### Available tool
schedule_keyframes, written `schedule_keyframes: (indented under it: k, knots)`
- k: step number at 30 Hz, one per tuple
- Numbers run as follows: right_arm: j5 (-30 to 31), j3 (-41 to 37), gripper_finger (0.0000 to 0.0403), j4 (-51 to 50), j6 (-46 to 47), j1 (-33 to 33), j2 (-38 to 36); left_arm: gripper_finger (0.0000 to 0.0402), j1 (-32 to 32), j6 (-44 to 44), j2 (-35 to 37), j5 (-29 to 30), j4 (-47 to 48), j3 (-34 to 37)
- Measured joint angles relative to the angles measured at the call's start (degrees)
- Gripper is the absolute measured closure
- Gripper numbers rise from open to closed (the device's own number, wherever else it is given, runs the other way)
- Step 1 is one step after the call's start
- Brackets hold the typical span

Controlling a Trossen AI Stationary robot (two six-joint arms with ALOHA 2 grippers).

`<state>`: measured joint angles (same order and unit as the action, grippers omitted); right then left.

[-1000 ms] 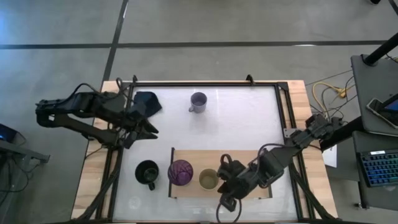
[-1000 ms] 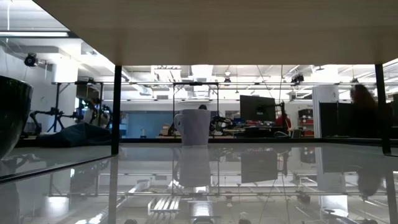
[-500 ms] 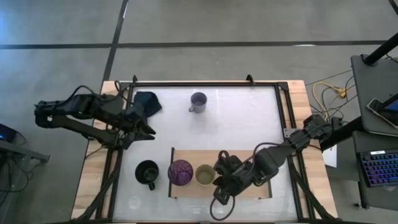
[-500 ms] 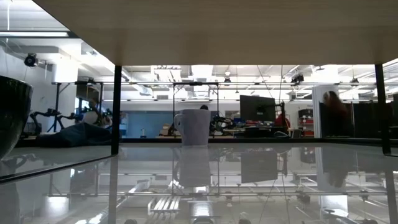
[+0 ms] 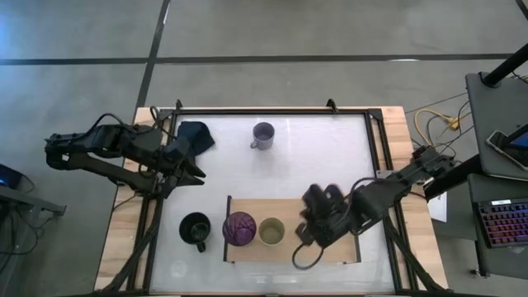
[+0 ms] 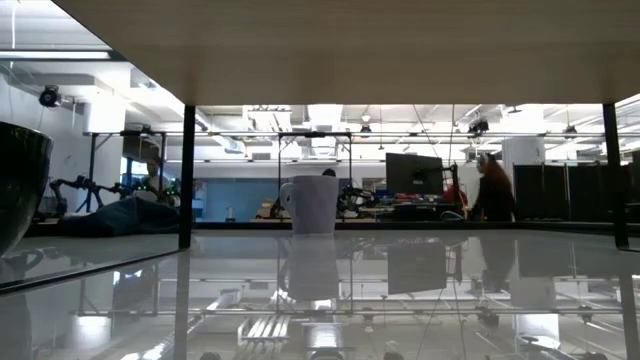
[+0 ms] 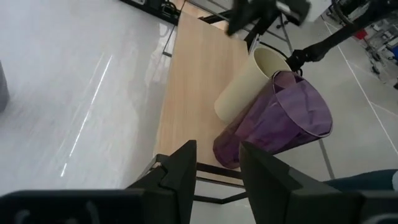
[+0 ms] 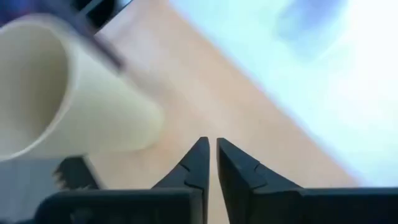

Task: Stack small to large cups/mugs on shelf
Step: Put the gray mug on the shelf

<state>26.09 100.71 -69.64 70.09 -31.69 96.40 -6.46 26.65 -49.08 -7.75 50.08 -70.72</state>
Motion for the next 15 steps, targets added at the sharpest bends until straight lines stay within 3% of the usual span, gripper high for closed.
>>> schedule_keyframes:
  k: [6,15]
  knots:
    - [0.03,0.02,0.0321,-4.94,-2.84,6.64,-3.54,0.0295,0.0,0.06,-0.71,0.9,-0.1,0.0]
    - [-12.48,0.02,0.0252,-5.37,-21.32,26.12,-5.58,0.0295,0.0,3.63,-3.47,3.47,-0.14,0.02]
